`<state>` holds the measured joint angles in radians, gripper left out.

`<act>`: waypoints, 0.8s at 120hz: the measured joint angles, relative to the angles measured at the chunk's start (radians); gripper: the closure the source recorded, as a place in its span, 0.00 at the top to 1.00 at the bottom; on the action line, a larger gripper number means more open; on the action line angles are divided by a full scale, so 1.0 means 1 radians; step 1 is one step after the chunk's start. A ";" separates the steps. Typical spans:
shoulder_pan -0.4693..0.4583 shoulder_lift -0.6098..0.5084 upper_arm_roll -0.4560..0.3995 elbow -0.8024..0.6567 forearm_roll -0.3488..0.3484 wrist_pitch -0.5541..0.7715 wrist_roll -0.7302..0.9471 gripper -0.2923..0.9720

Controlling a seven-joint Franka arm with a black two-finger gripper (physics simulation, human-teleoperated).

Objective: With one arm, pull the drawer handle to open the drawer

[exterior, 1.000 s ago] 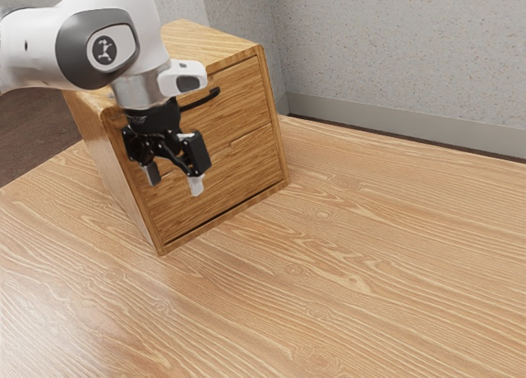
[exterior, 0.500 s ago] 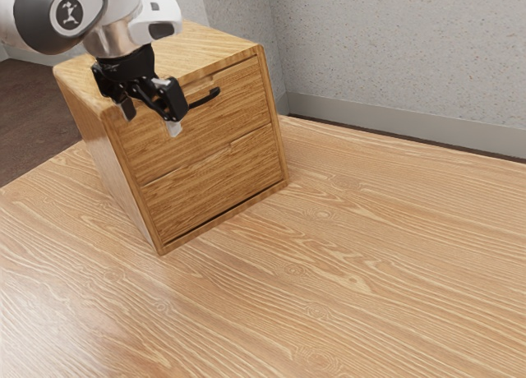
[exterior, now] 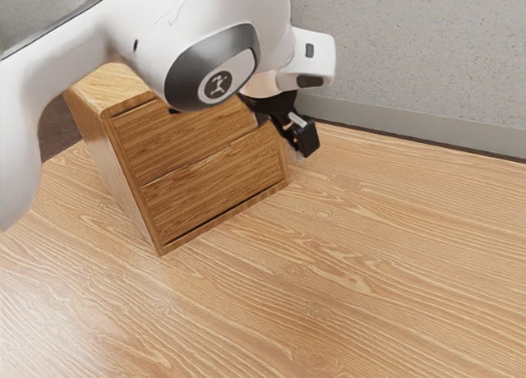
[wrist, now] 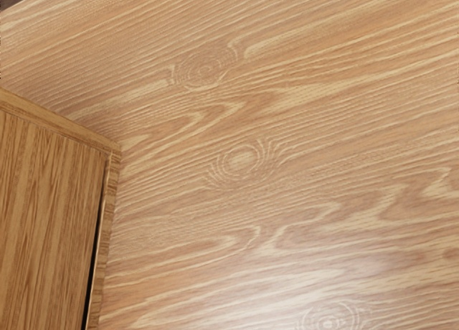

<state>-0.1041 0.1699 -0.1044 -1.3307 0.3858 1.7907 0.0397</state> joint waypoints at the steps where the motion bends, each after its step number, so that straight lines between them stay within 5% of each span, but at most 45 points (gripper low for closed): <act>1: 0.000 0.000 0.000 0.000 0.001 0.002 0.000 0.77; 96: 0.105 -0.006 0.035 -0.008 0.076 0.012 0.007 0.77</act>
<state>0.0013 0.1635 -0.0693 -1.3382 0.4622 1.8029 0.0462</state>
